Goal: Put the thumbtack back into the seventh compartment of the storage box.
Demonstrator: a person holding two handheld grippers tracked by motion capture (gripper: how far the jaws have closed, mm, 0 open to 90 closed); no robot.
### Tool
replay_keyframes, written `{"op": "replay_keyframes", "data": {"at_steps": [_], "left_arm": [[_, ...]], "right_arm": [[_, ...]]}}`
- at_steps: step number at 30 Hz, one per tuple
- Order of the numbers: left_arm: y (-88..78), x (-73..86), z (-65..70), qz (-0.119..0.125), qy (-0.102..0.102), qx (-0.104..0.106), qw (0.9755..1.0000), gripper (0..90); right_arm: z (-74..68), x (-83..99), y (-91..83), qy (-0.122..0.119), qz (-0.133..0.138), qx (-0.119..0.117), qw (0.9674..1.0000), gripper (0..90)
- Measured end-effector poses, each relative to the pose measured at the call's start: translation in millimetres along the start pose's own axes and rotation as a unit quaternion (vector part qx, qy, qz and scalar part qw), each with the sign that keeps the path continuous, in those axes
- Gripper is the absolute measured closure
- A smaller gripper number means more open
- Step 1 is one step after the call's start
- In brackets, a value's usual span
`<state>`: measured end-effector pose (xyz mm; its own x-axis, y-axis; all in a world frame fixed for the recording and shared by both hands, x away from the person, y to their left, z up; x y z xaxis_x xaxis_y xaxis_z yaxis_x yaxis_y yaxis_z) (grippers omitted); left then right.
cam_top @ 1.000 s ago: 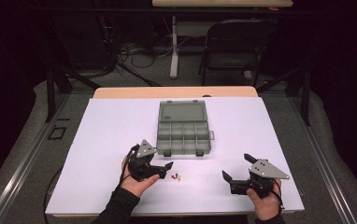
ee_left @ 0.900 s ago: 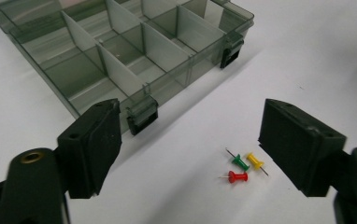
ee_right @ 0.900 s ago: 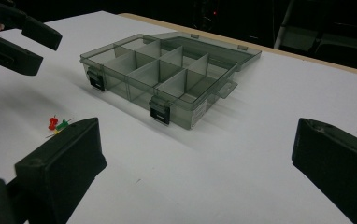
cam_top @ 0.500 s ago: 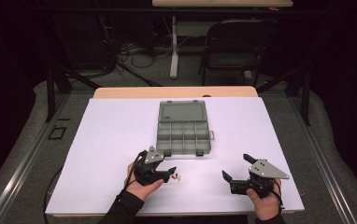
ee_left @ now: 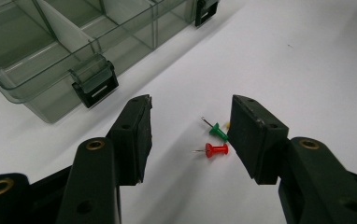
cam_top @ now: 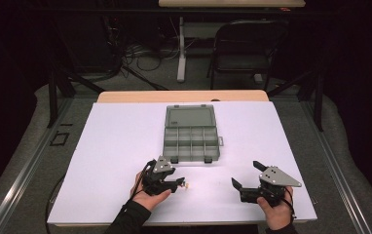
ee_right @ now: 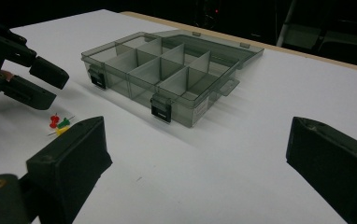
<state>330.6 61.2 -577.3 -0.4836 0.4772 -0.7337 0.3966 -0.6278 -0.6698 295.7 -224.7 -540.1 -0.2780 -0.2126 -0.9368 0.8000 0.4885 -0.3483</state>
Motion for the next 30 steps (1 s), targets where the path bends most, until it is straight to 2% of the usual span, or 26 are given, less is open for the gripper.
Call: {"op": "replay_keyframes", "data": {"at_steps": [4, 7, 9, 16, 30], "left_arm": [[1.6, 1.7, 0.3, -0.004, 0.002, 0.000, 1.0000, 50.3], [4.6, 5.1, 0.4, -0.010, -0.007, 0.017, 0.9998, 53.2], [5.7, 6.7, 0.8, -0.012, -0.009, 0.021, 0.9997, 54.6], [7.6, 8.8, 1.3, -0.011, -0.009, 0.015, 0.9998, 54.8], [11.8, 10.8, 6.3, -0.014, -0.008, 0.020, 0.9997, 60.0]], "right_arm": [[0.0, 0.2, 0.2, 0.000, -0.001, 0.000, 1.0000, 5.6], [0.3, 0.4, 0.4, -0.001, -0.001, 0.000, 1.0000, 6.3], [0.4, 0.4, 0.3, -0.001, -0.001, 0.000, 1.0000, 6.6], [1.0, 0.7, 0.2, 0.000, -0.002, 0.000, 1.0000, 7.3], [1.5, 1.0, 0.1, 0.001, -0.001, 0.000, 1.0000, 8.2]]}}
Point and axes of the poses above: each handheld gripper's, and its own axes: y roughly forward along the jaws, x roughly out of its underside, z roughly to its right, the point moved 5 cm from there along y, roughly forward along the jaws, and after that the axes turned 2 degrees about x, right-handed, at the moved point
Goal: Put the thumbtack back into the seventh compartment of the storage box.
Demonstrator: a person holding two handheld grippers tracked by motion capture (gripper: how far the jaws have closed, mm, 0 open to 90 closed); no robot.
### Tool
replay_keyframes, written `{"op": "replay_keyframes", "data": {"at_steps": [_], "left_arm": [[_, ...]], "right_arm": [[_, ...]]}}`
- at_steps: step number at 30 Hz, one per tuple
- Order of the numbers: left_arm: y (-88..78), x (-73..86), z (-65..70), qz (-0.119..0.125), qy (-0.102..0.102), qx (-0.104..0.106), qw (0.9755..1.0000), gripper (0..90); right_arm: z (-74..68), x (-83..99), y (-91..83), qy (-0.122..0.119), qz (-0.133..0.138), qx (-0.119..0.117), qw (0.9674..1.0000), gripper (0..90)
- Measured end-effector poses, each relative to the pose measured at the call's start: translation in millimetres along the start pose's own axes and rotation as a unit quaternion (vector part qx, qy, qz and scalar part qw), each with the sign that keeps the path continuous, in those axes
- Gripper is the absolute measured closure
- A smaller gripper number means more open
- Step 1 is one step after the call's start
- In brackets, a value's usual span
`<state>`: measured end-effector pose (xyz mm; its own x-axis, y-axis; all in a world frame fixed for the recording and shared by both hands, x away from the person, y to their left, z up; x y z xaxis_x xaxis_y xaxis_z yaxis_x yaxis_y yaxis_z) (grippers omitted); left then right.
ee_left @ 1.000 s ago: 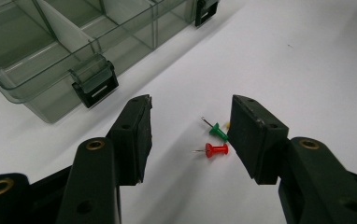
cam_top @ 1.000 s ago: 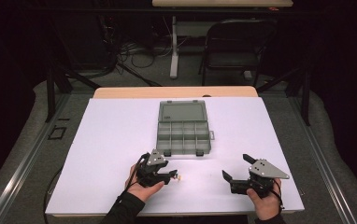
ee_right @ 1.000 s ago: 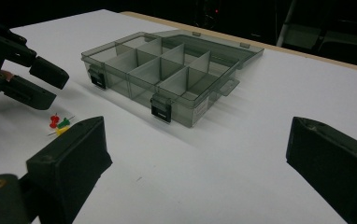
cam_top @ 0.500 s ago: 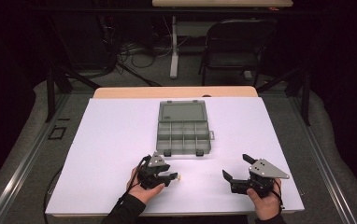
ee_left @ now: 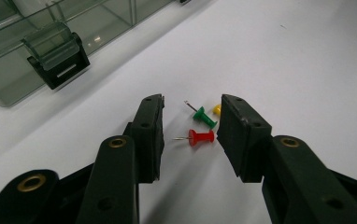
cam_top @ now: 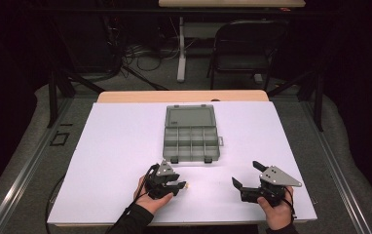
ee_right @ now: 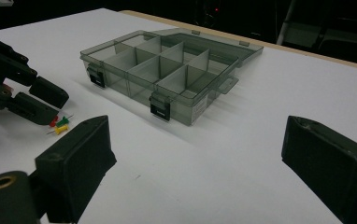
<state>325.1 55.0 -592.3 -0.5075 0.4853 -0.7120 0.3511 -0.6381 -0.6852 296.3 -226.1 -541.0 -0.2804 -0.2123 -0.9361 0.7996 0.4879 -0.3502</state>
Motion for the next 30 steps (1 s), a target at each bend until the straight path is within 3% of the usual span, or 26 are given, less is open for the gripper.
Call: {"op": "replay_keyframes", "data": {"at_steps": [14, 21, 30], "left_arm": [[2.7, 2.8, 1.9, -0.004, 0.003, -0.002, 1.0000, 65.1], [2.8, 3.3, 3.1, -0.005, 0.019, -0.009, 0.9998, 68.4], [1.8, 4.5, 3.6, -0.006, 0.016, -0.002, 0.9998, 68.9]], "right_arm": [[0.4, 0.3, 0.3, 0.000, 0.000, -0.001, 1.0000, 8.7], [0.2, 0.6, 0.6, 0.000, -0.001, -0.001, 1.0000, 9.1], [0.1, 0.9, 0.6, -0.002, -0.003, -0.001, 1.0000, 9.5]]}}
Point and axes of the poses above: each handheld gripper's, and its own axes: y roughly forward along the jaws, x roughly out of its underside, z roughly to its right, the point moved 5 cm from there along y, roughly forward along the jaws, and after that the axes turned 2 degrees about x, right-handed, at the moved point
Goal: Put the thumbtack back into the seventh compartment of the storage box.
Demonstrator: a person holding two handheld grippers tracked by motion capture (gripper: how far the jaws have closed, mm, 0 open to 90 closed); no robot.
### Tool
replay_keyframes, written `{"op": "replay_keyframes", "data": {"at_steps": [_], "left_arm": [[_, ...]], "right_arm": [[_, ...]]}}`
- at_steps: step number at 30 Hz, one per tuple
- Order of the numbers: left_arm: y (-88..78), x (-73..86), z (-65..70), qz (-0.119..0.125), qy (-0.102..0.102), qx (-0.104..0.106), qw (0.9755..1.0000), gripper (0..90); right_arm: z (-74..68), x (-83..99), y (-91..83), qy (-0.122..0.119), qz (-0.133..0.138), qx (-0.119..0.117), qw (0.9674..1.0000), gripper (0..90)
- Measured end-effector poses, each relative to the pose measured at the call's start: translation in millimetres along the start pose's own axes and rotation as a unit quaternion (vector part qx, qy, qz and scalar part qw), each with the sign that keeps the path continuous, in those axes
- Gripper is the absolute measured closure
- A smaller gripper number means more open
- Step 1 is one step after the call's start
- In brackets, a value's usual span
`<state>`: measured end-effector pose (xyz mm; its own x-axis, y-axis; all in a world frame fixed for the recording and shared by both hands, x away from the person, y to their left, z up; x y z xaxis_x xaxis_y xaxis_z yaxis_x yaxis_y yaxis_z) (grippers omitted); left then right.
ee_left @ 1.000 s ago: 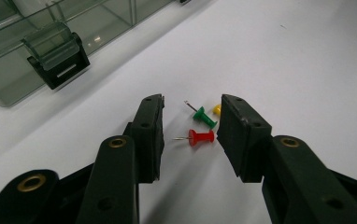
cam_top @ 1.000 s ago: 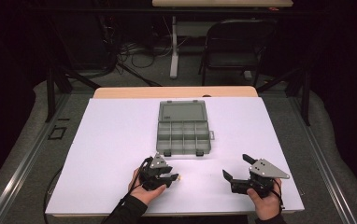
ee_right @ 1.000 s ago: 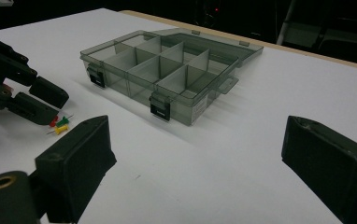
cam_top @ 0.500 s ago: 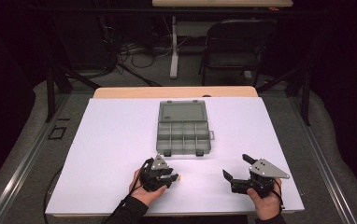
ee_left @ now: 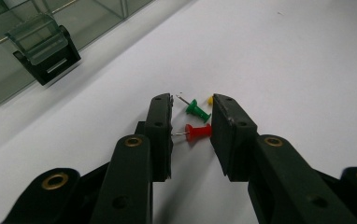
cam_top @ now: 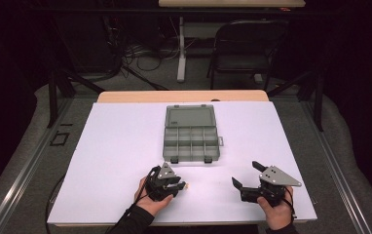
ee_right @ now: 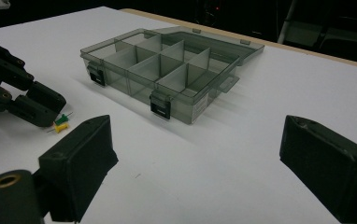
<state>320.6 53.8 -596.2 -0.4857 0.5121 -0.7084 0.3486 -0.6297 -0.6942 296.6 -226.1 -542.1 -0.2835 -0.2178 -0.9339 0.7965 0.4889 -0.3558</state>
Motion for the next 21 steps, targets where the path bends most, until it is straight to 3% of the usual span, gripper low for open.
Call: {"op": "replay_keyframes", "data": {"at_steps": [12, 21], "left_arm": [[-0.9, -0.2, -0.8, 0.001, 0.000, -0.001, 1.0000, 69.0], [-14.3, -12.1, -1.9, 0.025, -0.003, -0.001, 0.9997, 69.0]], "right_arm": [[0.1, 0.0, 0.0, 0.001, 0.000, 0.000, 1.0000, 9.6], [-0.1, -0.3, 0.0, 0.000, 0.003, 0.001, 1.0000, 9.6]]}}
Point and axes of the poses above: each handheld gripper's, and its own axes: y roughly forward along the jaws, x roughly out of its underside, z roughly to its right, the point moved 5 cm from there along y, roughly forward along the jaws, and after that the axes turned 2 degrees about x, right-handed, at the moved point
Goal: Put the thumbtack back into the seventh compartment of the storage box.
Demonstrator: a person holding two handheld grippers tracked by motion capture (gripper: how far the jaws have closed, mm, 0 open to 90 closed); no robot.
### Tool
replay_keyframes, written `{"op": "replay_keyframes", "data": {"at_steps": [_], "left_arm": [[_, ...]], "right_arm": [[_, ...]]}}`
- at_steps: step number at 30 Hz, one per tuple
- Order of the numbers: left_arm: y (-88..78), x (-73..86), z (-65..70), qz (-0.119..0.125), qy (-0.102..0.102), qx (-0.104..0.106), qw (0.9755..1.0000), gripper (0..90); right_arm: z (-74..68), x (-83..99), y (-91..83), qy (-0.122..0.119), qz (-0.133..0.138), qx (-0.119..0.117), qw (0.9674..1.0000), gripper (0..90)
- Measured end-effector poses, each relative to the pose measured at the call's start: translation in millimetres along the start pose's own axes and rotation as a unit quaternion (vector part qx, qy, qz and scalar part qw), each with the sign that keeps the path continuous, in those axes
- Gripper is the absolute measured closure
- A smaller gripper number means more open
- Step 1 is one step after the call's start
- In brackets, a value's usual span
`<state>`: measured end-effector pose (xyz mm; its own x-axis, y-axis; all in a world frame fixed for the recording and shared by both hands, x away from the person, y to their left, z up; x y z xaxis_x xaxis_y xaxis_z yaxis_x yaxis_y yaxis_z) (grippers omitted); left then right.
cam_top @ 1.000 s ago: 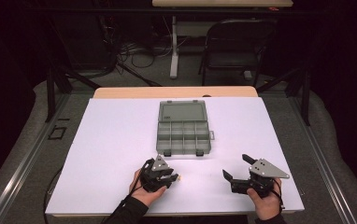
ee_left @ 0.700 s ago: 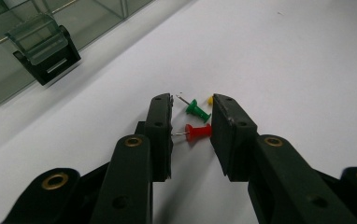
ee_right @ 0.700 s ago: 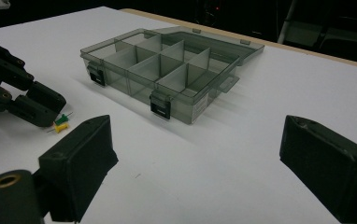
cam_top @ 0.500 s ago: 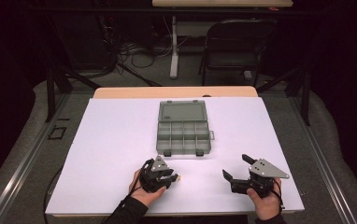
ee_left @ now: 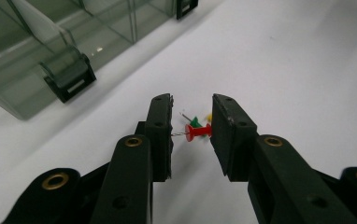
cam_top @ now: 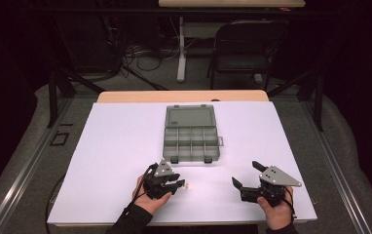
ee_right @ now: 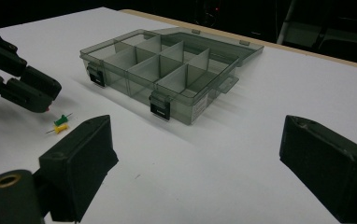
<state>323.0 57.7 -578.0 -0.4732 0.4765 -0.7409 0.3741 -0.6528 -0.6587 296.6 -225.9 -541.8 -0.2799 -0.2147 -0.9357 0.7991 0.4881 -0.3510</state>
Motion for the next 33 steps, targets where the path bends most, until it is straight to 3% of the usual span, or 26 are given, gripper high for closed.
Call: {"op": "replay_keyframes", "data": {"at_steps": [14, 33], "left_arm": [[-19.4, -30.8, -11.0, 0.035, -0.013, -0.007, 0.9993, 69.0], [-19.8, -61.6, -20.4, 0.040, -0.013, -0.010, 0.9991, 69.0]], "right_arm": [[-0.3, -0.6, -0.7, -0.001, 0.000, 0.002, 1.0000, 9.4], [-1.8, -1.2, 0.2, 0.001, 0.000, -0.003, 1.0000, 5.4]]}}
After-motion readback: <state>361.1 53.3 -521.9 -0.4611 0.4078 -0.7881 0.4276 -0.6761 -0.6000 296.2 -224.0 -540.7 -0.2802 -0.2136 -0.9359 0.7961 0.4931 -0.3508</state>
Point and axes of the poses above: each handheld gripper's, and its own axes: y roughly forward along the jaws, x roughly out of its underside, z roughly to its right, the point moved 5 cm from there along y, roughly forward along the jaws, and after that the axes turned 2 degrees about x, right-handed, at the moved point
